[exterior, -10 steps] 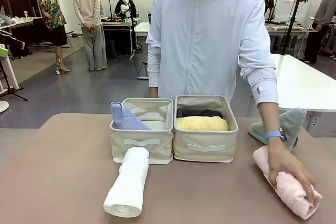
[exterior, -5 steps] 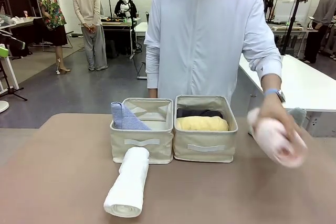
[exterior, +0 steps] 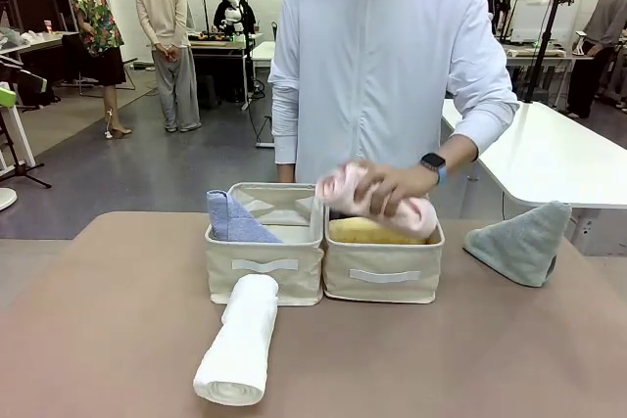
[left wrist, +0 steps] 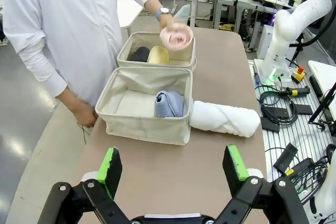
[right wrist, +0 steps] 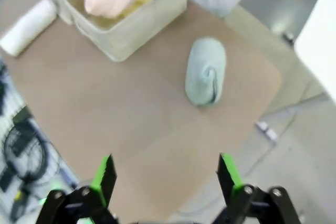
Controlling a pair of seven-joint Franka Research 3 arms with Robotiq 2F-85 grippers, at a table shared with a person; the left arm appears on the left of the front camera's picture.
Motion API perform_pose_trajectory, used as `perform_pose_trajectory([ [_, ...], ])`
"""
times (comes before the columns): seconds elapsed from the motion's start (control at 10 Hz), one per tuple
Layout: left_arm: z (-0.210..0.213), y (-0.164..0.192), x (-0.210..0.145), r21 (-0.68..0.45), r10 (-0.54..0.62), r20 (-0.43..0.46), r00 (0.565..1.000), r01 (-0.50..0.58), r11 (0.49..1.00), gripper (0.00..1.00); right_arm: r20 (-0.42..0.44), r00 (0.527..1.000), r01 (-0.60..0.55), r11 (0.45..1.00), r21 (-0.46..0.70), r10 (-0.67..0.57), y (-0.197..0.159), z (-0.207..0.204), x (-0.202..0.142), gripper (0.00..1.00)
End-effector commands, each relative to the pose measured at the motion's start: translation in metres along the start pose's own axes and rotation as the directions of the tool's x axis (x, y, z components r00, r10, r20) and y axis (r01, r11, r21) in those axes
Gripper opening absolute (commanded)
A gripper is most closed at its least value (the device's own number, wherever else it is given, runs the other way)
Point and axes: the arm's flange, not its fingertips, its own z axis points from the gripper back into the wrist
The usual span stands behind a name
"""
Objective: Sort the towels based on their folding style.
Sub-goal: Pick up another triangle-folded towel from the table and place it in the left Fabric basket.
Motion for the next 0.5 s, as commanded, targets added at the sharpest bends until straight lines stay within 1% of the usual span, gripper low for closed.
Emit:
perform_pose_trajectory([
  [0.0, 0.003, 0.000, 0.001, -0.002, -0.008, 0.009, 1.000, 0.008, 1.000, 1.00, -0.110, 0.994, -0.031, 0.998, -0.055, 0.025, 0.019, -0.025, -0.010, 1.00],
  [0.1, 0.003, 0.000, 0.001, -0.002, -0.008, 0.009, 1.000, 0.008, 1.000, 1.00, -0.102, 0.993, -0.064, 0.997, -0.048, 0.059, 0.025, -0.033, -0.016, 1.00],
  [0.2, 0.003, 0.000, 0.001, -0.002, -0.008, 0.009, 1.000, 0.008, 1.000, 1.00, -0.060, 0.998, -0.025, 0.999, -0.021, 0.024, 0.006, -0.013, -0.009, 1.00],
  [0.4, 0.003, 0.000, 0.001, -0.002, -0.008, 0.009, 1.000, 0.008, 1.000, 1.00, -0.060, 0.998, -0.025, 0.999, -0.021, 0.024, 0.006, -0.013, -0.009, 1.00],
])
